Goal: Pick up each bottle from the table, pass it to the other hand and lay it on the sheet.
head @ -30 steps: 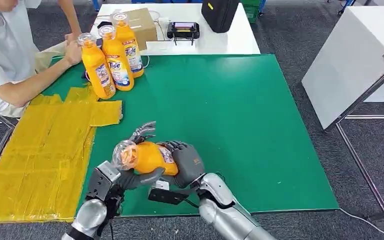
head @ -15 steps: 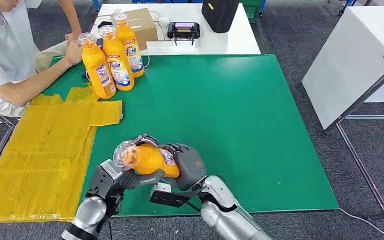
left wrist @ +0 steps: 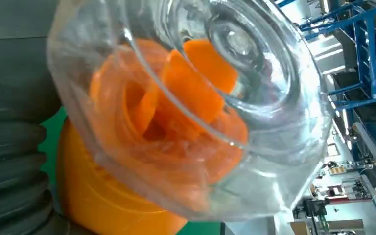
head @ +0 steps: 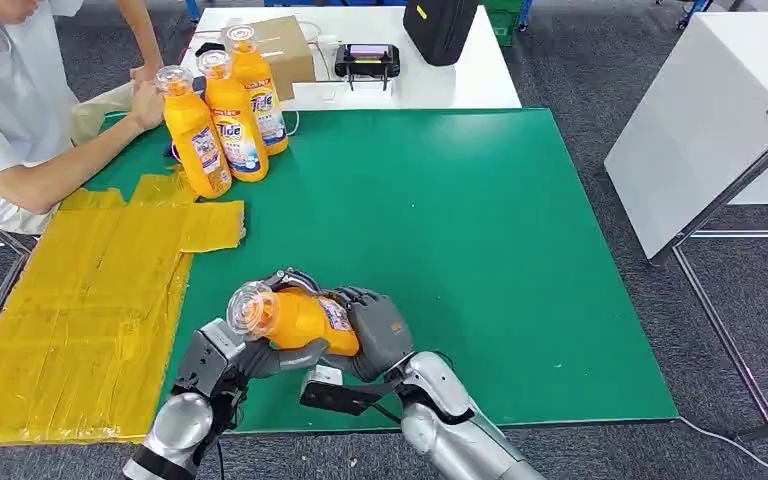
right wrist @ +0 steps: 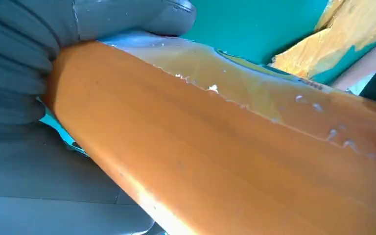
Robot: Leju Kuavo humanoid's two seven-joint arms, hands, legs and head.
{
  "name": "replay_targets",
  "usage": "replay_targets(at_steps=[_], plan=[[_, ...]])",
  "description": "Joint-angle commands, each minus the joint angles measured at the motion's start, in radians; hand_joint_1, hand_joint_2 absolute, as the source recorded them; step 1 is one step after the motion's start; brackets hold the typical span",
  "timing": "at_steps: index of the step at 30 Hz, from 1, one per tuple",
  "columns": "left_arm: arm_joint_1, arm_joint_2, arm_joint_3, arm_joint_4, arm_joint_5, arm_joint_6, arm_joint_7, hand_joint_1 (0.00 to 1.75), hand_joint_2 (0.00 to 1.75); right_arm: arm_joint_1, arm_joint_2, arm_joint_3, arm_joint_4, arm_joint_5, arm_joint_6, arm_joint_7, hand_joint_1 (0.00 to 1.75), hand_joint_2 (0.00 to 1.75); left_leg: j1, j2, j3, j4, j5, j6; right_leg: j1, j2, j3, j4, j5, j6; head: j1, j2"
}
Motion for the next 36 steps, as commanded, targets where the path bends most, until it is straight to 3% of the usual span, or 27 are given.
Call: replay_targets(at_steps=[1,9,10,16,25,31,32,34,36], plan=[[-0.063,-0.005,0.009,0.097,-0.009,-0.002,0.022,1.75,1.75,-0.002,-0.001,0.061,-0.026,0.02,0.01,-0.032,1.75,1.75,0.001,-0.002,0.004,0.0,-0.002,-0.001,0.001,0.004,0.005,0.0,-0.002,-0.002,0.0,0.0],[-0.063,-0.005,0.009,0.097,-0.009,-0.002,0.022,1.75,1.75,-0.002,-0.001,0.061,-0.026,0.02,0.01,-0.032,1.75,1.75,0.001,-0.002,0.004,0.0,-0.002,-0.001,0.0,0.003,0.004,0.0,-0.002,-0.002,0.0,0.0],[-0.055,-0.008,0.019,0.089,0.001,0.007,0.012,1.75,1.75,0.021,0.007,0.029,-0.053,-0.026,-0.028,-0.065,0.0,1.75,0.001,-0.002,0.003,0.0,-0.001,-0.001,0.0,0.003,0.004,0.0,-0.001,-0.001,0.0,0.0],[-0.039,0.006,0.047,0.045,-0.022,0.045,-0.002,1.75,1.75,0.1,-0.039,-0.041,-0.332,-0.145,-0.047,-0.122,0.0,1.75,0.001,-0.002,0.001,0.001,-0.002,-0.001,0.0,0.002,0.001,0.001,-0.002,-0.001,0.0,0.0],[-0.066,0.046,0.125,-0.032,-0.239,0.236,0.013,1.75,1.75,0.246,-0.108,-0.19,-0.774,-0.336,-0.062,-0.234,0.0,1.75,0.002,-0.005,0.001,0.002,-0.002,-0.001,0.001,0.001,0.002,0.001,-0.003,-0.001,0.0,0.0],[-0.069,0.047,0.131,-0.038,-0.261,0.246,0.017,1.75,1.75,0.259,-0.116,-0.208,-0.818,-0.367,-0.056,-0.247,0.0,1.75,0.001,-0.003,-0.001,0.0,-0.001,-0.001,0.0,0.001,0.0,0.0,-0.001,-0.001,0.0,0.0],[-0.281,0.176,-0.021,0.138,-0.764,0.402,0.519,1.75,1.75,0.266,-0.127,-0.236,-0.927,-0.389,-0.176,-0.358,0.0,1.75,0.001,-0.003,0.0,0.001,-0.001,-0.001,0.0,0.001,0.001,0.0,-0.001,-0.001,0.0,0.0],[-0.363,0.132,0.035,0.266,-1.372,0.437,0.475,1.75,1.75,0.271,-0.136,-0.263,-1.007,-0.37,-0.128,-0.288,0.0,1.75,0.001,-0.011,-0.003,0.002,0.001,-0.001,0.001,-0.007,0.0,0.003,-0.003,-0.002,0.0,0.0],[-0.369,0.128,0.04,0.274,-1.372,0.438,0.469,1.75,1.75,0.271,-0.135,-0.266,-1.013,-0.368,-0.123,-0.284,0.0,1.75,0.001,-0.006,-0.002,0.001,0.001,-0.001,0.0,-0.004,-0.011,0.001,-0.001,-0.001,0.0,0.0]])
